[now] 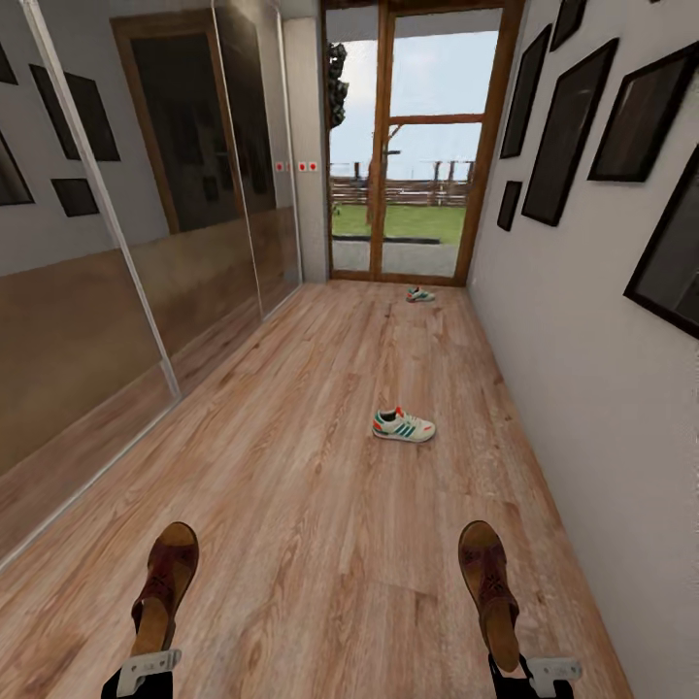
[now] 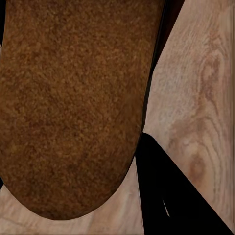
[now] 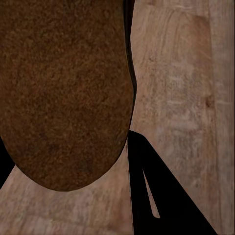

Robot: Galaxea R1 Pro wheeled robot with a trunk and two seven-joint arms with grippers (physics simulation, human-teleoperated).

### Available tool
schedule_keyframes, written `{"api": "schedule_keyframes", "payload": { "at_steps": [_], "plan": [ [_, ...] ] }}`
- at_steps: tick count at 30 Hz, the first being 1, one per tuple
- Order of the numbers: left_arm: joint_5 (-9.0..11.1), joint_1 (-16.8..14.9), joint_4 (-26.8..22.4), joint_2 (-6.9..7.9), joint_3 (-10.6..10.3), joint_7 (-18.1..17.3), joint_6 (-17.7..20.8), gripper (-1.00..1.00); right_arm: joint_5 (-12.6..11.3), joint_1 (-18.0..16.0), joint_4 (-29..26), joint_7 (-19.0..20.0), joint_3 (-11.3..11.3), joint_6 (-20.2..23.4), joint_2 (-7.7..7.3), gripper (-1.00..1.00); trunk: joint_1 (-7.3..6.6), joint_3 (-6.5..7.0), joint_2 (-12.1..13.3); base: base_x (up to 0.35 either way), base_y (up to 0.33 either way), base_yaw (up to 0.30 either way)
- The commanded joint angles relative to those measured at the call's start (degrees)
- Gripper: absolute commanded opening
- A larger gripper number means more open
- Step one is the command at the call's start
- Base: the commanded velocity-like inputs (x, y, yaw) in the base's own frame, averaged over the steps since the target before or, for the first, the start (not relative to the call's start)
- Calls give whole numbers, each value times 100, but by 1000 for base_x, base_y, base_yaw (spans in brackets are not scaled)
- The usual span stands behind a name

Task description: Pick up the two gym shoes and the two sandals from the corridor floor and place them onto the hallstand (shoe rack) in the corridor, making sure they are on the rack and not on the floor. Arrange them so the two gym shoes are next to each other and the two sandals are next to each other.

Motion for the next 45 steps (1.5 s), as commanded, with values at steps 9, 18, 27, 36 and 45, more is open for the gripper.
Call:
{"api": "schedule_keyframes", "payload": {
  "at_steps": [9, 18, 27, 36, 45],
  "plan": [
    [42, -2, 5, -1, 27, -58, -5, -100, -10, -4, 6, -14, -42, -5, 8, -100, -68, 90, 120, 0, 0, -34],
    [59, -2, 0, -8, 42, 319, -4, -100, -9, -4, 6, -28, -46, -2, 106, -100, -68, 90, 120, 0, 0, 239],
    [28, -2, 5, -36, 20, 472, -5, -100, -12, -3, 6, -34, -46, -5, 133, -100, -68, 90, 120, 0, 0, 279],
    [25, -2, 17, -52, 8, 478, -5, -100, -12, -4, 6, -34, -46, -5, 135, -100, -68, 90, 120, 0, 0, 279],
    [25, -2, 22, -53, 7, 478, -5, -100, -17, -6, 6, -36, -46, -5, 136, -100, -68, 90, 120, 0, 0, 280]
  ]
}}
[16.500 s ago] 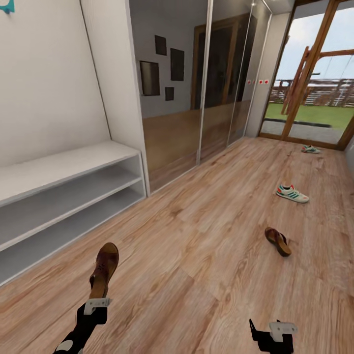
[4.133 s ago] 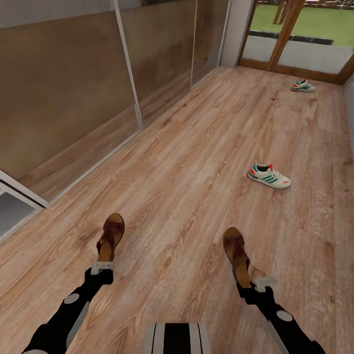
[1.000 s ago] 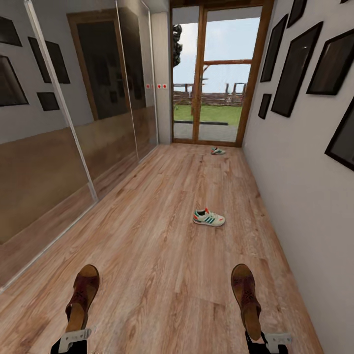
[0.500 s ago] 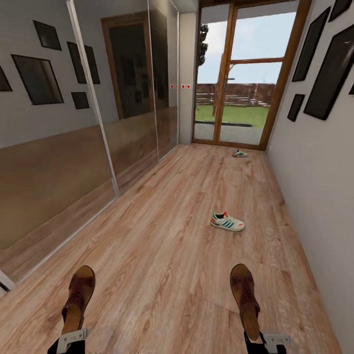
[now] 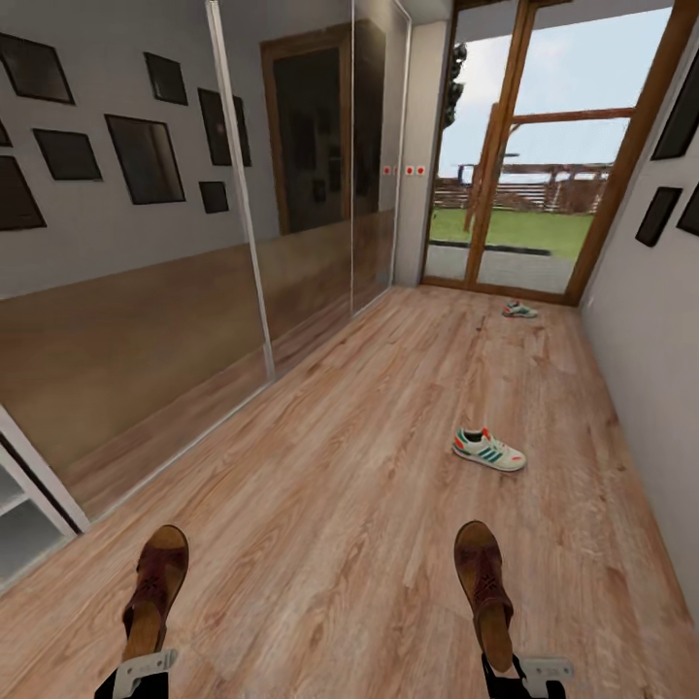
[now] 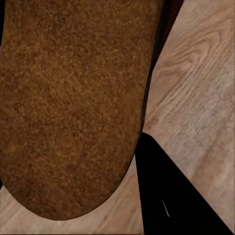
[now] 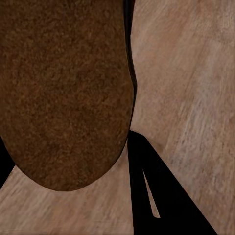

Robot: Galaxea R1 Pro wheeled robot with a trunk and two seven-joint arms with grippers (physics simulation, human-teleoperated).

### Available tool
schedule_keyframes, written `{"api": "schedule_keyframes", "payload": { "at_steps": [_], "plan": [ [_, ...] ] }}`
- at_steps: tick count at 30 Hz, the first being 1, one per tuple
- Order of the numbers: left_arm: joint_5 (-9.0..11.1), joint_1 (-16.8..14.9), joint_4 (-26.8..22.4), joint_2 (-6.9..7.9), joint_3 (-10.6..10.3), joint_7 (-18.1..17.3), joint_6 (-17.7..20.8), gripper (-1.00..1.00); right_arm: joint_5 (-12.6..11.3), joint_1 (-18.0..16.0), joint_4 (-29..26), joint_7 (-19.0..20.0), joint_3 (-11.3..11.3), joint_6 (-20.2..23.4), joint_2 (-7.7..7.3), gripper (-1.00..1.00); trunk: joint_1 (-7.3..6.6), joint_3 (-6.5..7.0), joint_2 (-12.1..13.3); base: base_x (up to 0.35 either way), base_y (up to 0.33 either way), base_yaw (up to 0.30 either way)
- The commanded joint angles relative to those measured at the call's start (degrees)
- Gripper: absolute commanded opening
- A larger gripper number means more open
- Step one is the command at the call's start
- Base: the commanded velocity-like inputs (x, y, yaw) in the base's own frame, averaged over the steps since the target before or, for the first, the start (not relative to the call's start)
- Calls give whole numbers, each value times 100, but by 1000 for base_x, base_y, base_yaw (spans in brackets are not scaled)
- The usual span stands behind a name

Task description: Pick up the two gym shoes and the two sandals from the corridor floor and place them onto the hallstand (shoe rack) in the corridor, making sure they are on the rack and not on the floor. Arrange them so the two gym shoes are next to each other and the two sandals are next to each other.

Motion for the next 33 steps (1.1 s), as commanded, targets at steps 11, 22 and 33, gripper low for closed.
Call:
{"api": "schedule_keyframes", "payload": {
  "at_steps": [11, 22, 33],
  "plan": [
    [35, -5, 6, 0, 6, -36, -11, -100, 17, -1, -5, 27, -34, -15, 3, -100, -1, -5, -2, 0, 0, 281],
    [35, -5, 6, 1, 6, -36, -11, -100, 24, 0, -8, -348, -29, -17, 3, -100, -1, -5, -2, 0, 0, 281],
    [35, -5, 6, 1, 6, -36, -11, -100, 26, 1, -3, -480, -26, -13, 3, -100, -1, -5, -2, 0, 0, 281]
  ]
}}
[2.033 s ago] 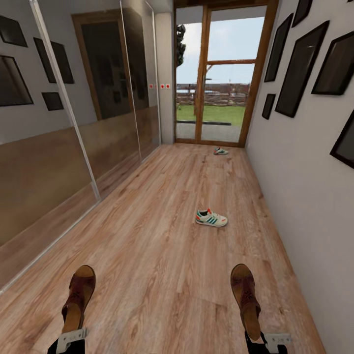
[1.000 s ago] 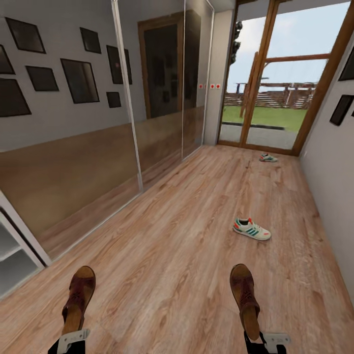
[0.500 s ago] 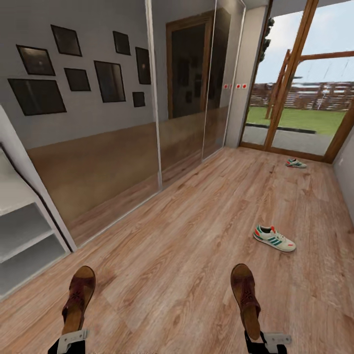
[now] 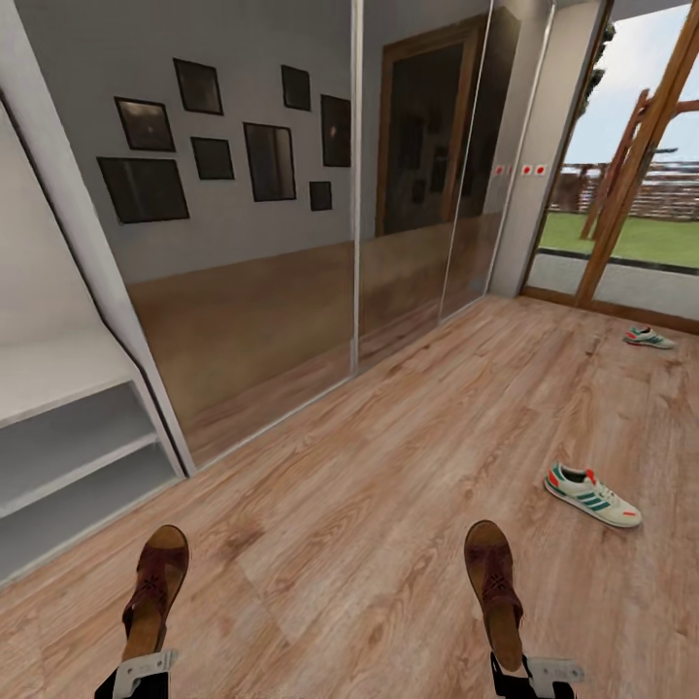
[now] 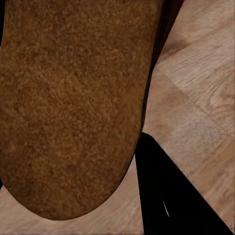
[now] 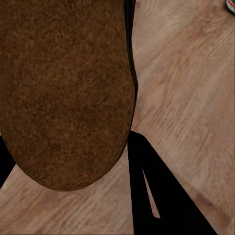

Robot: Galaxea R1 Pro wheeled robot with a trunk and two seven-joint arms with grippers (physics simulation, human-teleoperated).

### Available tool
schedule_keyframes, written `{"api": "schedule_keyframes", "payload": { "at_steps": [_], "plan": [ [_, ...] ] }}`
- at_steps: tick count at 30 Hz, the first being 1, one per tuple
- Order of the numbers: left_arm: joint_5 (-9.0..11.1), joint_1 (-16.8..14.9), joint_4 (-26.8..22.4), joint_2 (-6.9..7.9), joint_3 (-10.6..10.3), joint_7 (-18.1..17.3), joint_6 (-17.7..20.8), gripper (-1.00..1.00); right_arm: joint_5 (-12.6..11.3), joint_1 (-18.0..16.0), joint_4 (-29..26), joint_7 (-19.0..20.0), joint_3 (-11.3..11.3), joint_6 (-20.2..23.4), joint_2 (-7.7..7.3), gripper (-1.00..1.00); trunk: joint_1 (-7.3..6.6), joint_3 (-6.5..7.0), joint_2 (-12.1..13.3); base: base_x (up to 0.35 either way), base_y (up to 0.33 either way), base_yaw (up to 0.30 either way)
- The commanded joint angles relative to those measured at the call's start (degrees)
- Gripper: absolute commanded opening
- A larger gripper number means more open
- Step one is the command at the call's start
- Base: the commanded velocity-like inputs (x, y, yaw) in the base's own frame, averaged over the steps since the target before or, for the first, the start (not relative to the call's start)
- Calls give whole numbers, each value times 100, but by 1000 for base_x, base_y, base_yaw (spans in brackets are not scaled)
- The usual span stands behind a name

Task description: Pick up the two gym shoes and the two sandals from the corridor floor and place them onto the hallstand (shoe rack) in the corridor, making sure they are on the rack and not on the floor. Arrange them so the two gym shoes are next to each other and the two sandals are next to each other.

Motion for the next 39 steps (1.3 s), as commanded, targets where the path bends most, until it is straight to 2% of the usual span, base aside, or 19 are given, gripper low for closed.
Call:
{"api": "schedule_keyframes", "payload": {
  "at_steps": [1, 16, 25, 39],
  "plan": [
    [35, -5, 6, 0, 6, -36, -11, -100, 8, -1, 0, -9, -13, -13, 1, -100, -1, -5, -2, 0, 0, 281],
    [35, -5, 6, -1, 6, -36, -11, -100, 5, -1, 2, 8, 4, -12, 52, -100, -1, -5, -2, -2, 0, 281],
    [35, -5, 0, 0, 7, -36, -11, -100, 8, -4, 5, 10, 4, -12, 88, -100, -1, -5, -2, -178, 137, 281],
    [35, -5, 0, 5, 12, -34, -11, -100, 8, -1, 5, 9, 4, -12, 89, -100, -1, -5, -2, -19, 16, 281]
  ]
}}
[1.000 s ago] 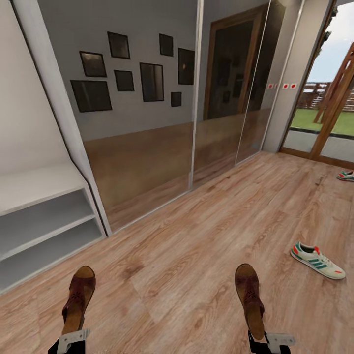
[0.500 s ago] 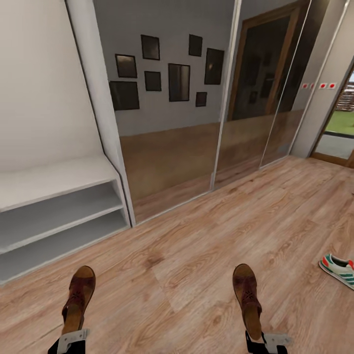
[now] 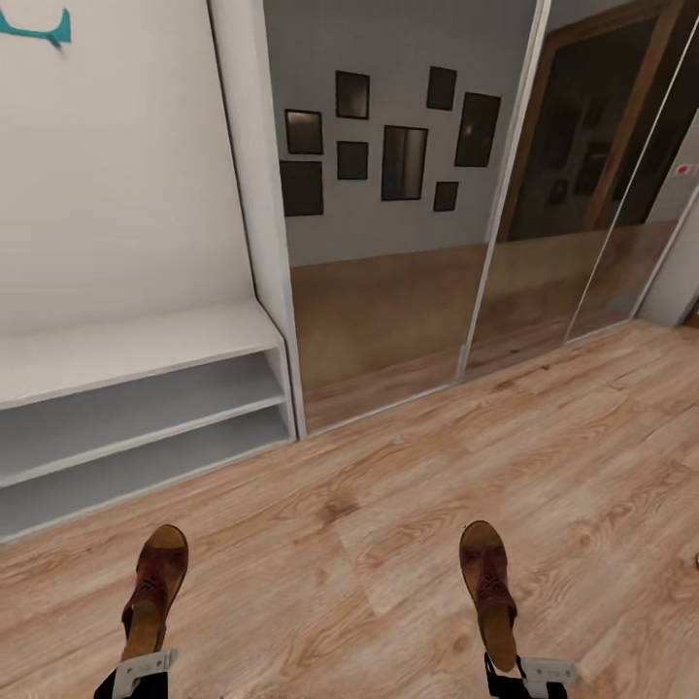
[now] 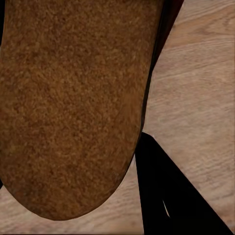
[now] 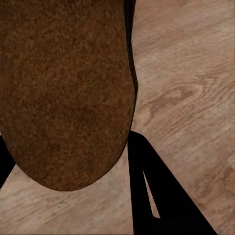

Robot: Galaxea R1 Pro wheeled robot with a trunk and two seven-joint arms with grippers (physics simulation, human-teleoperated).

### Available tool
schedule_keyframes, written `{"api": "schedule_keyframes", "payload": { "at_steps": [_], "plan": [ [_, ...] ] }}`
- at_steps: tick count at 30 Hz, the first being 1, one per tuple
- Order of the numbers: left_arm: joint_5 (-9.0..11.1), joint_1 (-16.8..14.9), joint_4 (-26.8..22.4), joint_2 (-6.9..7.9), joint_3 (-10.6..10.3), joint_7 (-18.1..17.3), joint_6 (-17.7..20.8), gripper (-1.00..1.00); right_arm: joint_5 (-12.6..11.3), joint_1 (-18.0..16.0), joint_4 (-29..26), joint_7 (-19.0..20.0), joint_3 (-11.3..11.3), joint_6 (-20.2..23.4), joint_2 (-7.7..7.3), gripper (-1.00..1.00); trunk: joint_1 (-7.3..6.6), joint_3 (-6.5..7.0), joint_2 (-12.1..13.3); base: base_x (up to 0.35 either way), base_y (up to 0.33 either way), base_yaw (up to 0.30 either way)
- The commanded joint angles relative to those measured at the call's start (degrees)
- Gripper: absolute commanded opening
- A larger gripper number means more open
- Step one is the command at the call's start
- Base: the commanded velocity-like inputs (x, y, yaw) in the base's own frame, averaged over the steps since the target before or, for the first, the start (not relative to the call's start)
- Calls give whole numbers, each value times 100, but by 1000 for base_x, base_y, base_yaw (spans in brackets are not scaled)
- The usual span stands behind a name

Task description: Pick up the two gym shoes and the two sandals from the corridor floor and place them onto the hallstand (shoe rack) in the corridor, making sure they are on the rack and not on the floor. Arrange them so the two gym shoes are next to each other and the two sandals are next to each other.

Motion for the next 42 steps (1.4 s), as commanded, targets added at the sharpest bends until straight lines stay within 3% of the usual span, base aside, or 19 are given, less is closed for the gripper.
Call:
{"api": "schedule_keyframes", "payload": {
  "at_steps": [1, 12, 17, 19, 42],
  "plan": [
    [34, -5, 7, 0, 7, -35, -11, -100, 8, -2, 1, -10, -13, -12, 1, -100, -1, -5, -2, -1, 1, 281],
    [61, 30, 19, 7, 23, -29, -60, -100, 8, -2, 1, -11, -13, -12, 1, -100, -1, -5, -2, 0, 0, 281],
    [64, 170, 27, -5, 17, -38, -799, -100, 8, -2, 1, -9, -15, -12, 1, -100, -1, -5, -2, 0, 0, 281],
    [62, 179, 39, -5, 17, -41, -860, -100, 8, -3, 1, -9, -14, -12, 1, -100, -1, -5, -2, 0, 0, 281],
    [34, 188, 258, -32, -1, -47, -934, -100, 8, -2, 1, -7, -17, -12, 1, -100, -1, -5, -2, 0, 0, 281]
  ]
}}
